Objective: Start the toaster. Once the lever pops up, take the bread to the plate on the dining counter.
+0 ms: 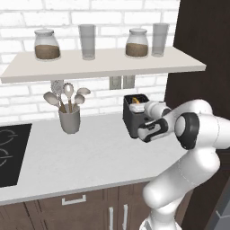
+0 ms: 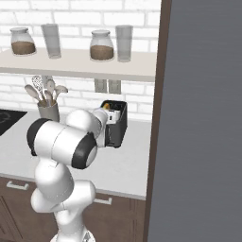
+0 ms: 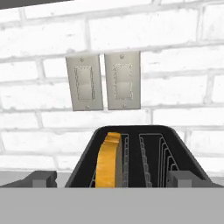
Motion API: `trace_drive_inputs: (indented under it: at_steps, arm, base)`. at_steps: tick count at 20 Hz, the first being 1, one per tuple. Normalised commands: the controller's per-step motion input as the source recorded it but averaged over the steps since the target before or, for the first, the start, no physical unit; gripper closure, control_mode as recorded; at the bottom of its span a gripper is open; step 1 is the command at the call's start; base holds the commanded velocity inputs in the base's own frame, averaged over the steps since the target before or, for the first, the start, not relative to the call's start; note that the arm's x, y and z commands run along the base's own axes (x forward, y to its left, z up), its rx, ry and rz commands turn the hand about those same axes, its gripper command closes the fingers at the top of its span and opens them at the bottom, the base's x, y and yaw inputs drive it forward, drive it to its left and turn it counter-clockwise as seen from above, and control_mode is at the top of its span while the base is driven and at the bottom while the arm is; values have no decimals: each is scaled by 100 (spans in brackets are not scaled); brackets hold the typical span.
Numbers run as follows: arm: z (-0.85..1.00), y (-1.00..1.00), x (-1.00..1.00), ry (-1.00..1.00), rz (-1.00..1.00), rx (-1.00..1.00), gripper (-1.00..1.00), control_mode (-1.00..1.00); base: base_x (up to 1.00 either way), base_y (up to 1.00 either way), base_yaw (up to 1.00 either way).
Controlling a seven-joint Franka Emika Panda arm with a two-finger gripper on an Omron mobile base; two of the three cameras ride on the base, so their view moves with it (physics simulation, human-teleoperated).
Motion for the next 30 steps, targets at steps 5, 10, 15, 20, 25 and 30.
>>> trace_drive_inputs:
  at_steps: [5,10,15,20,25,30]
  arm:
    - [-13,0,10,0,0,0,-100,-100]
    - [-2,5,1,0,0,0,-100,-100]
    - [0,21,1,0,0,-3,-100,-100]
    - [-2,11,3,0,0,-2,-100,-100]
    - [-3,0,7,2,0,0,-100,-100]
    - [-10,3,16,1,0,0,-100,-100]
  base:
    - [0,0,0]
    - [0,0,0]
    - [0,0,0]
    - [0,0,0]
    - [0,0,0]
    - [0,0,0]
